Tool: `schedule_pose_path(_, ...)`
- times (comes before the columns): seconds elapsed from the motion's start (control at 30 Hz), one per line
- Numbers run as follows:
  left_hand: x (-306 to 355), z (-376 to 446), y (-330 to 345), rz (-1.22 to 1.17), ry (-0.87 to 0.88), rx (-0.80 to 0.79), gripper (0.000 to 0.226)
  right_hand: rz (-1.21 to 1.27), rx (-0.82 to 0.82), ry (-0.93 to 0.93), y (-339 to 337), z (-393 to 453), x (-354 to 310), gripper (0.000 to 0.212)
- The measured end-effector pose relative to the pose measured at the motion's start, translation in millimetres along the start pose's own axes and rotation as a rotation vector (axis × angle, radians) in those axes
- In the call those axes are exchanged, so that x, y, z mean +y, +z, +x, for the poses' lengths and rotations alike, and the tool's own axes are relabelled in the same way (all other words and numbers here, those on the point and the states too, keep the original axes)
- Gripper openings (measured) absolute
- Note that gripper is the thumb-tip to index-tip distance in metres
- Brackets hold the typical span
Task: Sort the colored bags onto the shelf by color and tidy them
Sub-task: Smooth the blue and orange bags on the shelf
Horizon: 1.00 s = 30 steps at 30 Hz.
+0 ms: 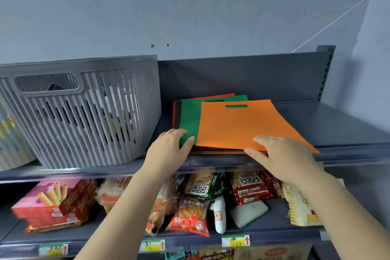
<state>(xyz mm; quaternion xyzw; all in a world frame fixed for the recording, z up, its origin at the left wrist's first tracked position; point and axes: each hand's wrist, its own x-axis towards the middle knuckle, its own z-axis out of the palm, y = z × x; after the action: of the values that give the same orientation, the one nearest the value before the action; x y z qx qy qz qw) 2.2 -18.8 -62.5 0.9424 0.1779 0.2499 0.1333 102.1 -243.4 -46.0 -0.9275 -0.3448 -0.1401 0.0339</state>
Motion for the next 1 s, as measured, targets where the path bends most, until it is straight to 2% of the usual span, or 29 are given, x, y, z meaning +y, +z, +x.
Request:
schedule_pose_path(0.1, 1.1, 11.6, 0.8, 0.068, -0.035, -0.086, 0.039, 0.179, 0.007, 0.062, 0.5, 2.8, 13.6, 0.056)
schedule_pose_path(0.17, 0.3, 22.4, -0.8, -0.006, -0.130, -0.153, 0.039, 0.318, 0.019, 0.144, -0.1, 9.9, 25.6, 0.051)
schedule_pose_path(0.23, -0.7, 34.0, -0.2, -0.032, -0.218, -0.206, 0.043, 0.325, -0.019, 0.225, 1.2, 19.6, 39.6, 0.050)
schedule_pose_path(0.37, 3.7, 51.8, 5.6, 0.141, -0.296, -0.275, 0.055, 0.352, -0.081, 0.376, 8.1, 38.1, 62.3, 0.065)
schedule_pose_path(0.53, 15.5, 58.0, 7.6, 0.072, -0.316, -0.217, 0.051, 0.507, -0.102, 0.512, 13.1, 52.3, 79.4, 0.069)
schedule_pose_path(0.6, 16.2, 59.0, 8.5, 0.004, -0.333, -0.183, 0.047, 0.588, -0.110, 0.524, 14.0, 57.2, 85.2, 0.060)
schedule_pose_path(0.67, 16.8, 59.8, 10.6, -0.060, -0.350, -0.140, 0.046, 0.678, -0.056, 0.509, 15.2, 61.0, 89.4, 0.043)
schedule_pose_path(0.73, 16.2, 60.8, 13.1, -0.089, -0.379, -0.104, 0.034, 0.714, 0.010, 0.481, 16.1, 63.7, 91.8, 0.031)
schedule_pose_path(0.77, 15.8, 61.2, 14.0, -0.092, -0.401, -0.093, 0.028, 0.726, 0.027, 0.467, 16.4, 64.1, 92.2, 0.028)
schedule_pose_path(0.87, 12.5, 63.1, 16.5, -0.073, -0.447, -0.080, 0.031, 0.757, 0.044, 0.441, 18.3, 62.8, 91.2, 0.028)
schedule_pose_path(1.0, 14.0, 58.2, 17.3, 0.035, -0.377, -0.057, 0.023, 0.830, 0.152, 0.425, 16.0, 53.0, 84.5, 0.015)
